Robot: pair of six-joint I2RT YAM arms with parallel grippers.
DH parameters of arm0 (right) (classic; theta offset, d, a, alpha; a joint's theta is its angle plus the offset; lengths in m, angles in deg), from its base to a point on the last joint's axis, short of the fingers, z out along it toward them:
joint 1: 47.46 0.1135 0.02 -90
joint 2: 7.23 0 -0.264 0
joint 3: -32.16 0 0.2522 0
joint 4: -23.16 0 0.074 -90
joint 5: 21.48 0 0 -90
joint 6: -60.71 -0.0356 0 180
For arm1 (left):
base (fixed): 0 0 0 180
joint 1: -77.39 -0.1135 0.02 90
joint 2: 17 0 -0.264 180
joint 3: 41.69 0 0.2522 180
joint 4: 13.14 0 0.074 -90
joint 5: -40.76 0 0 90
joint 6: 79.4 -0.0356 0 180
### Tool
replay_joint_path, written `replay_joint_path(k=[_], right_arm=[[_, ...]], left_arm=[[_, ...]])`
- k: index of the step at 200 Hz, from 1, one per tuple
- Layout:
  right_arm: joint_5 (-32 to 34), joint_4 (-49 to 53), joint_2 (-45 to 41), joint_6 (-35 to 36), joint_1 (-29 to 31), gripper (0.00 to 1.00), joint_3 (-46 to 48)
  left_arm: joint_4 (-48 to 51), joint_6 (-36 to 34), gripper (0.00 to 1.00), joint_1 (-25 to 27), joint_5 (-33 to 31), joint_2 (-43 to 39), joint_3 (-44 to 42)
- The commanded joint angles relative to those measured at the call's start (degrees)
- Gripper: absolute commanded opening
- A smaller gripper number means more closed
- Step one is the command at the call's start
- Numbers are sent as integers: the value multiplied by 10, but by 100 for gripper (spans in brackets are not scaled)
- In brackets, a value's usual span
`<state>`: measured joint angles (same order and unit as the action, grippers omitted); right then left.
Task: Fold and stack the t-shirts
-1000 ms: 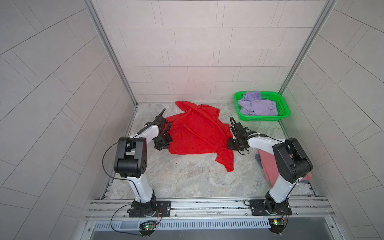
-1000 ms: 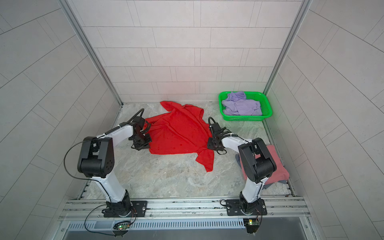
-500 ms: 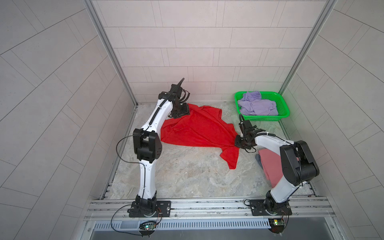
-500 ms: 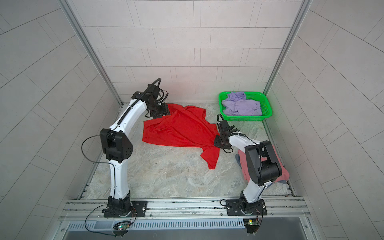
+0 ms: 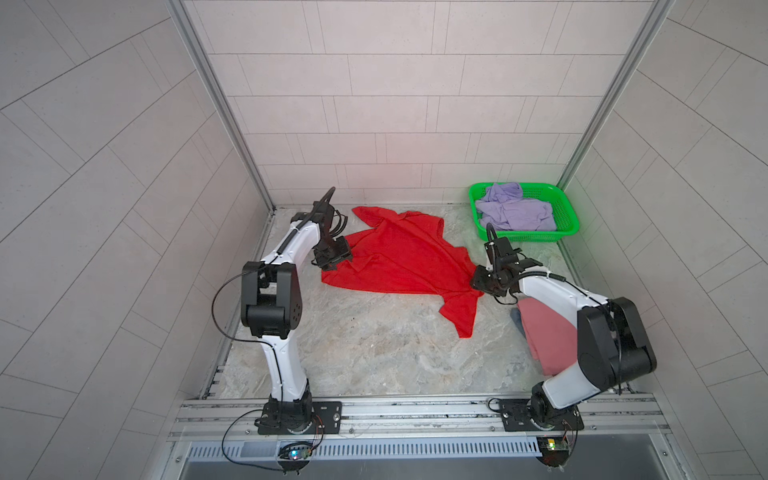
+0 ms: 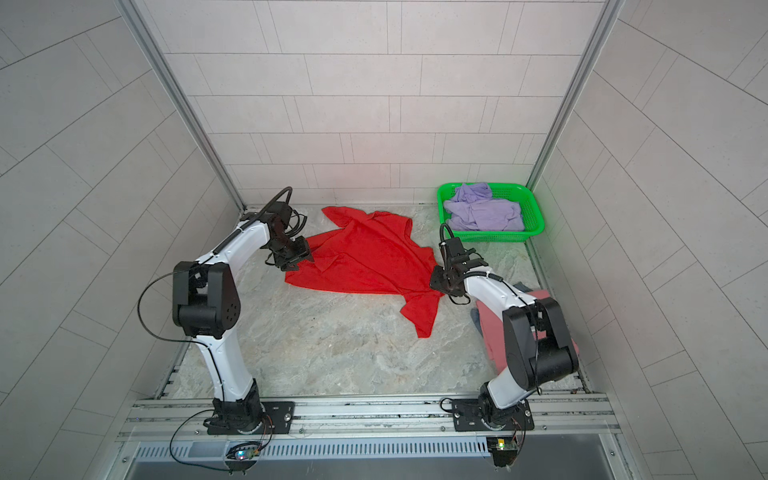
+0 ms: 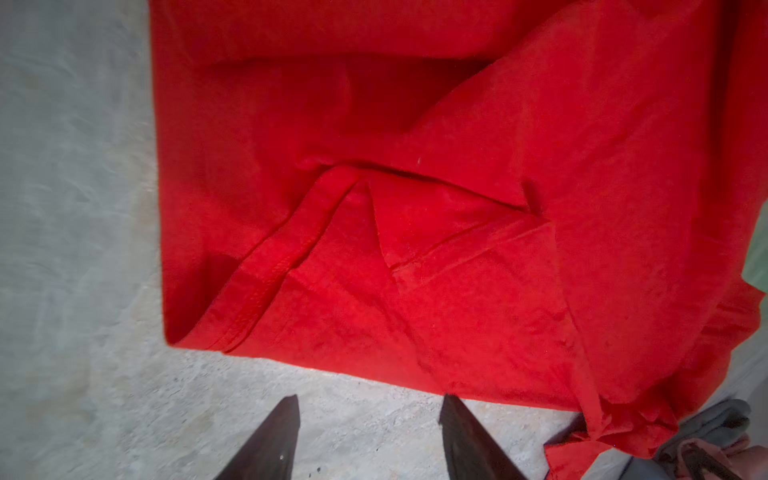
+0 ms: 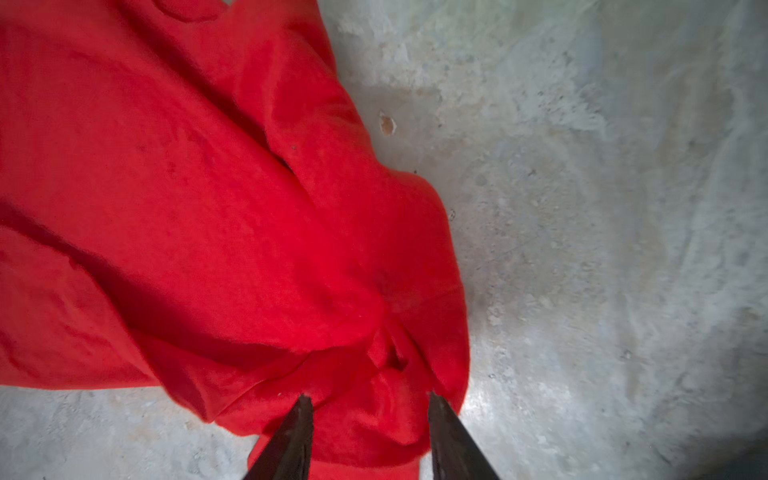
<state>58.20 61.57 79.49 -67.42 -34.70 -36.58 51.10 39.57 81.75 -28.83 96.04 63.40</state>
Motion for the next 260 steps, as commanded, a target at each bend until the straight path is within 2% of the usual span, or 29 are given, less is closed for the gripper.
replay_joint_path(k=[1,63,174,229,260], right_arm=[[6,22,-29,-10,1,47,19],[32,24,-65,-28,1,47,48],[62,26,-91,-43,1,47,68],[68,25,-80,-39,0,47,63],[70,25,-72,-33,0,47,58]], left_arm=[[-66,53,59,7,37,23,-10],[-115,147,50,17,43,75,-22],[-105,162,31,22,11,126,9],[-101,166,20,26,23,119,16],[-89,163,18,27,26,123,25]])
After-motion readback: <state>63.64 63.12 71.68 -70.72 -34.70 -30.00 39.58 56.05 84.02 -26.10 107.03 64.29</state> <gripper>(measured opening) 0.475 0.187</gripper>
